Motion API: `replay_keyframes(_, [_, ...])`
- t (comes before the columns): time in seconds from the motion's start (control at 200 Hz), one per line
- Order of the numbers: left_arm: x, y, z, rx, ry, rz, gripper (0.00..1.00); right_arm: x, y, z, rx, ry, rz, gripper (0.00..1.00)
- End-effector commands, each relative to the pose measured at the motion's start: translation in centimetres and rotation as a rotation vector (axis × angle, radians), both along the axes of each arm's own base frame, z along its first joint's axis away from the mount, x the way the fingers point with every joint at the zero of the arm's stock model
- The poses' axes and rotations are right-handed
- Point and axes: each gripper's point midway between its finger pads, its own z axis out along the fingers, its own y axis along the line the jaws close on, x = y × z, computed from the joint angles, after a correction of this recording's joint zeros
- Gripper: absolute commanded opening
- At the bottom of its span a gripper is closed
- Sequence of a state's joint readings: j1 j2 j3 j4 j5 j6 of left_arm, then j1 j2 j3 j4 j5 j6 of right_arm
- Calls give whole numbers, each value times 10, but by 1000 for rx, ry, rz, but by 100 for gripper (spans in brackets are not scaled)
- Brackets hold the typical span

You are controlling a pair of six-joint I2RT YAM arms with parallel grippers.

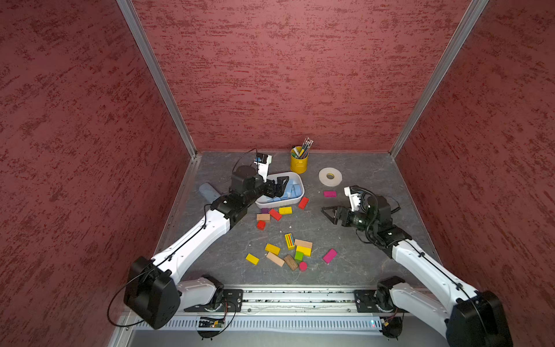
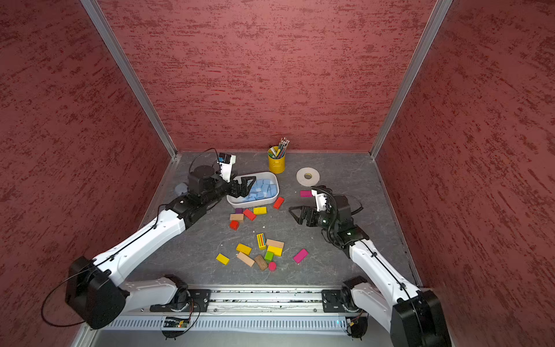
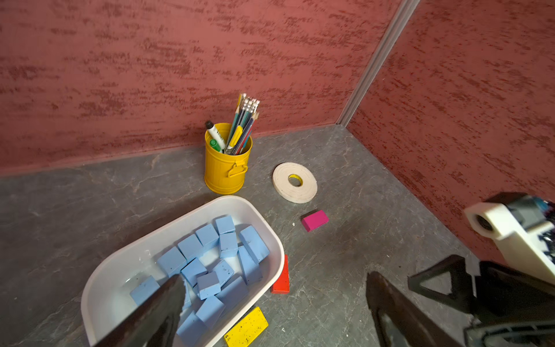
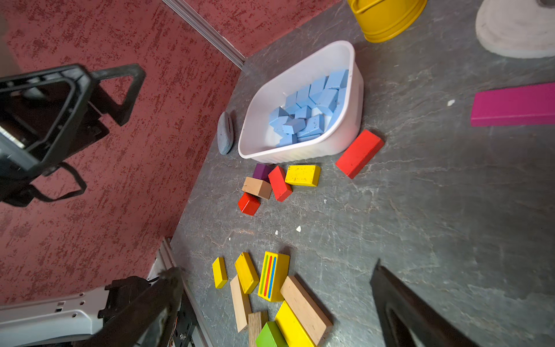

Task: Pick out the blue building blocks
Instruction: Reset both arms

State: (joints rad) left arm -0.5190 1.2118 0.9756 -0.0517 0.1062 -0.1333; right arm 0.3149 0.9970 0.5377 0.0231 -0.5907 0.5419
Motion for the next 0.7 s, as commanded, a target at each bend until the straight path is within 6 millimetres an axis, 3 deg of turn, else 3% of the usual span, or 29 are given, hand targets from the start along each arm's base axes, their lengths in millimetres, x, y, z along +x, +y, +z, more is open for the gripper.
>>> replay_keyframes(0.0, [-14,11,13,55,-123,51,96,10,3,32,21,-106,-13,99])
replay_keyframes(0.15, [-42,25,18,34,-202,81,97,12,0,38,25,-128,-45,99])
replay_keyframes(0.306, [-62,47,4,9,-243,152,100,19,-11,46,5,-180,-124,99])
replay_keyframes(0.591, [-62,109,-41,106,-310,422,99,42,-65,49,-58,-362,-460,99])
replay_keyframes(0.696, [-56,129,-58,154,-324,503,100,41,-77,50,-89,-493,-517,99])
